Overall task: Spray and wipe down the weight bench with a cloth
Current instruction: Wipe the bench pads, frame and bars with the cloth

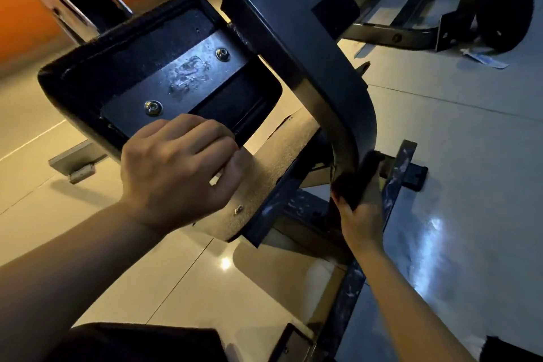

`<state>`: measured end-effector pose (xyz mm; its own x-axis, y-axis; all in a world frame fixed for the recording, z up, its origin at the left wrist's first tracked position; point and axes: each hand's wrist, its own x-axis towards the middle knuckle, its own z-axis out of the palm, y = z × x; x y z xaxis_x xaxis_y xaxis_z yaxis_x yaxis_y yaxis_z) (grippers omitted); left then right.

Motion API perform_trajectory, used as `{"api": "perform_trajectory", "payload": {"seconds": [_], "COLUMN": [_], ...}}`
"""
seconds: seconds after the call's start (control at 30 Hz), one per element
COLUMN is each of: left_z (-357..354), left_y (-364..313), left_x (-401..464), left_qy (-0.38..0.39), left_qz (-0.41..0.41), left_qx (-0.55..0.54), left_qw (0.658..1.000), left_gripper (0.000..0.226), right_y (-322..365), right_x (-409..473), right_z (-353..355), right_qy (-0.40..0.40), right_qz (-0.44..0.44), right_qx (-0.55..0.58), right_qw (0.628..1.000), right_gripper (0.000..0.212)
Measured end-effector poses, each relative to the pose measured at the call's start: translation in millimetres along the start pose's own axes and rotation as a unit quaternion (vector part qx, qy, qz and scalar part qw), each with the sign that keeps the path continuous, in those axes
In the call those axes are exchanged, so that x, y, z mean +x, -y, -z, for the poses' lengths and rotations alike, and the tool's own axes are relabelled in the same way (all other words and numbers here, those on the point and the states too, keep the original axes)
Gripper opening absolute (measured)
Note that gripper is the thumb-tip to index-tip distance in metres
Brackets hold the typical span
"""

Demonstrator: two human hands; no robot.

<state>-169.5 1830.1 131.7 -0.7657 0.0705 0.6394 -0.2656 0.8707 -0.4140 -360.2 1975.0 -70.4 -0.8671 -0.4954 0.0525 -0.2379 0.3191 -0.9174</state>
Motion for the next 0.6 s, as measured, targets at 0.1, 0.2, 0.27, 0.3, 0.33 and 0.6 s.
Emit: {"api": "perform_trajectory", "payload": {"seconds": [0.1, 0.2, 0.27, 0.3, 0.33, 0.6], "left_z": [0.5, -0.7, -0.8, -0.2, 0.2, -1.3], "left_y": [0.8, 0.5, 1.5, 2.0, 2.3, 2.2], "left_x": [0.9, 0.0, 0.5, 0.2, -0.1, -1.4], "left_qy": [0.005, 0.004, 0.009, 0.011, 0.011, 0.014], "left_qz": [-0.001, -0.005, -0.007, -0.009, -0.01, -0.003], "left_qx": [-0.002, -0.009, -0.008, -0.008, -0.008, 0.002], "left_qw": [1.0, 1.0, 1.0, 1.0, 1.0, 1.0], "left_gripper": [0.035, 0.036, 0.036, 0.036, 0.036, 0.028], "right_y": [40.5, 90.6, 115.2, 119.0, 117.7, 24.2], "right_x": [11.7, 35.2, 52.1, 55.9, 57.8, 28.1], "right_z": [12.8, 20.1, 12.9, 8.6, 5.6, -11.4], "right_qy": [-0.088, -0.137, -0.148, -0.159, -0.175, -0.105], "right_qz": [0.119, 0.262, 0.316, 0.326, 0.333, 0.17], "right_qx": [0.037, -0.021, -0.056, -0.063, -0.066, 0.126], "right_qw": [0.988, 0.955, 0.935, 0.93, 0.924, 0.972], "right_gripper": [0.088, 0.082, 0.079, 0.078, 0.078, 0.098]}}
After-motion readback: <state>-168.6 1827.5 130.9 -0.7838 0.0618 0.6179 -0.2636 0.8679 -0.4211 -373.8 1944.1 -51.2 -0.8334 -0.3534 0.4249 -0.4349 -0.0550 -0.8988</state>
